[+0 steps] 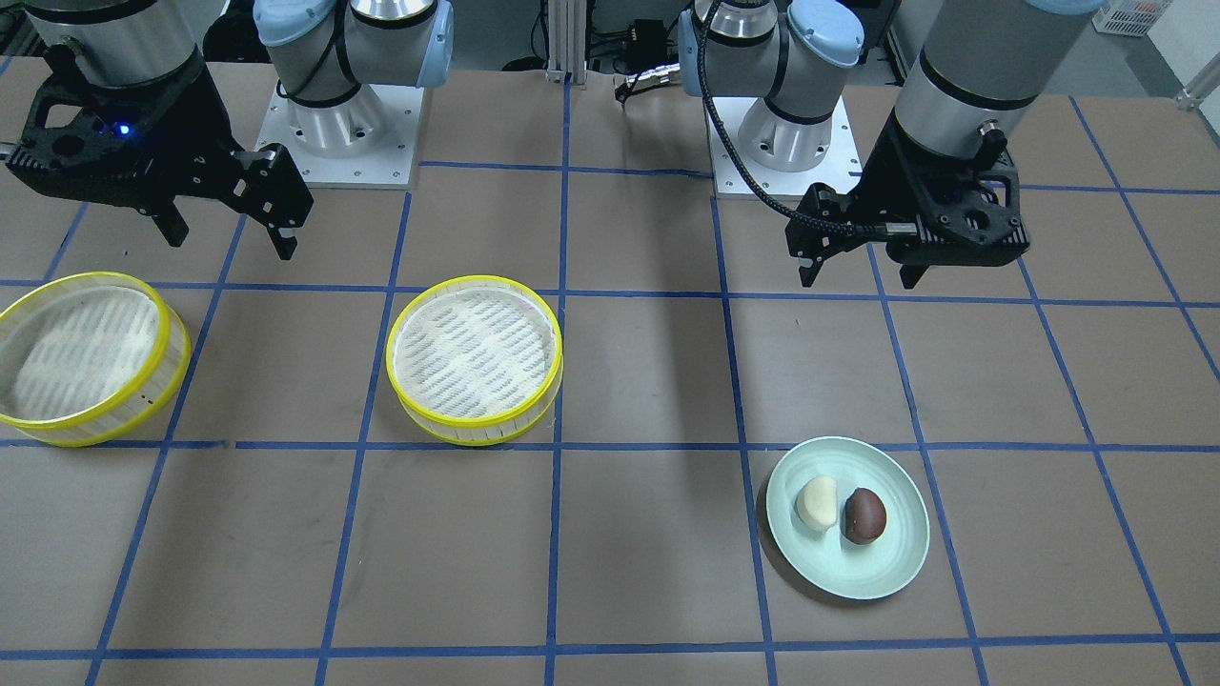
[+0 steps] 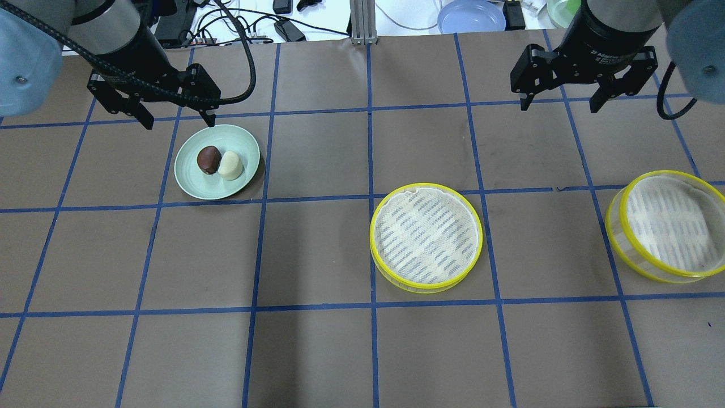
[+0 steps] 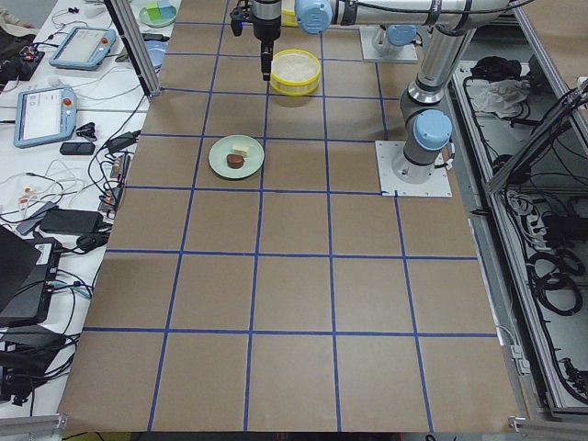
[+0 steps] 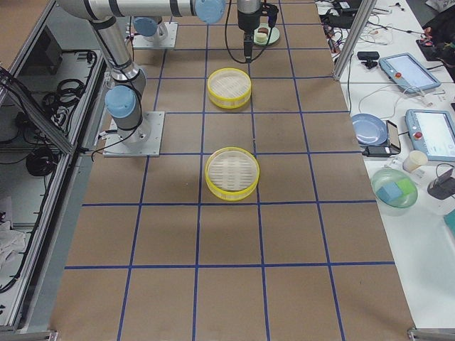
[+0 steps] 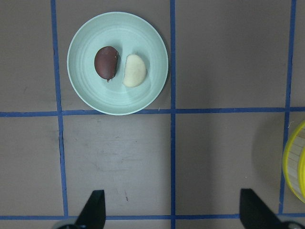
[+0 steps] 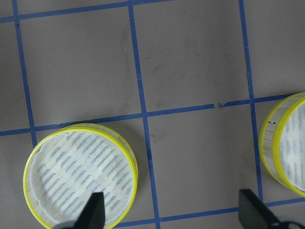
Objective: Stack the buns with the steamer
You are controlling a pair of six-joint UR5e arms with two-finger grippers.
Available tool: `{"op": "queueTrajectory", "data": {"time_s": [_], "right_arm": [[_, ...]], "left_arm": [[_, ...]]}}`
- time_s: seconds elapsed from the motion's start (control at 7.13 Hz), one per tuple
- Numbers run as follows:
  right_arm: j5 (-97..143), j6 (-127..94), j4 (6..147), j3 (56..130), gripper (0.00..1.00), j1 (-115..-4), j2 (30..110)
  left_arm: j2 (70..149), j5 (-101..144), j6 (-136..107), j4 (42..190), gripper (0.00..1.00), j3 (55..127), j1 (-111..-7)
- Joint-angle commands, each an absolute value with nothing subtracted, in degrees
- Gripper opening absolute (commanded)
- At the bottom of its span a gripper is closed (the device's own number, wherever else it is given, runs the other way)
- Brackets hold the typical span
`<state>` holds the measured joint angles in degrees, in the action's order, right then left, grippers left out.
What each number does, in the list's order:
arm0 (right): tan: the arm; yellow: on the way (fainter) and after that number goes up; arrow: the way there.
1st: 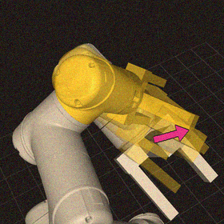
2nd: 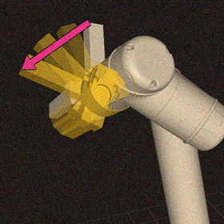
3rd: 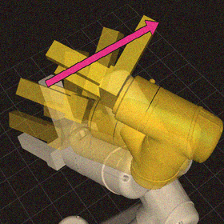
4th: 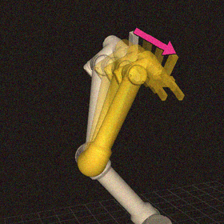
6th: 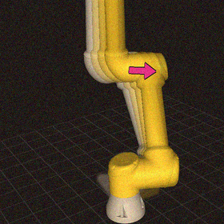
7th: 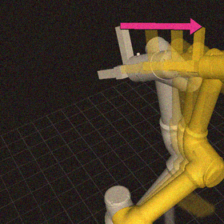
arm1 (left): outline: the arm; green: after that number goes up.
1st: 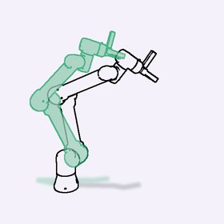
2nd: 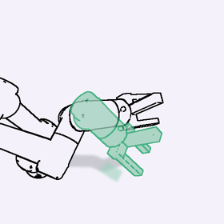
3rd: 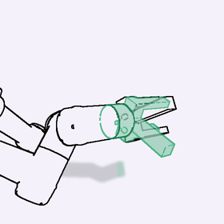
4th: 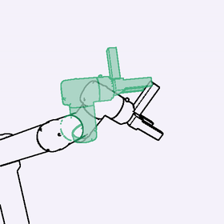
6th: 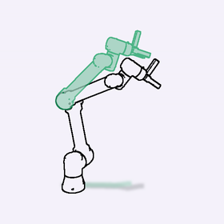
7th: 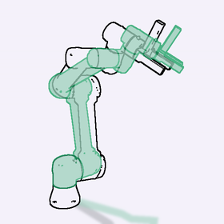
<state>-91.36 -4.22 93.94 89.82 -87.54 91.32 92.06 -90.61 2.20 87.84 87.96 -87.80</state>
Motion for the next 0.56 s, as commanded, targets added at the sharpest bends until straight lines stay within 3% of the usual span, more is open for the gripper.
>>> {"op": "queueTrajectory", "data": {"time_s": [0.0,0.42], "right_arm": [[-91.41,-4.22,93.96,89.82,1.0,-87.54,91.32],[-91.49,-4.22,93.96,89.74,1.0,-87.28,91.32]], "left_arm": [[92.02,-90.62,2.2,88.33,1.0,87.98,-87.8],[91.93,-90.7,2.2,88.94,1.0,87.89,-87.01]]}}
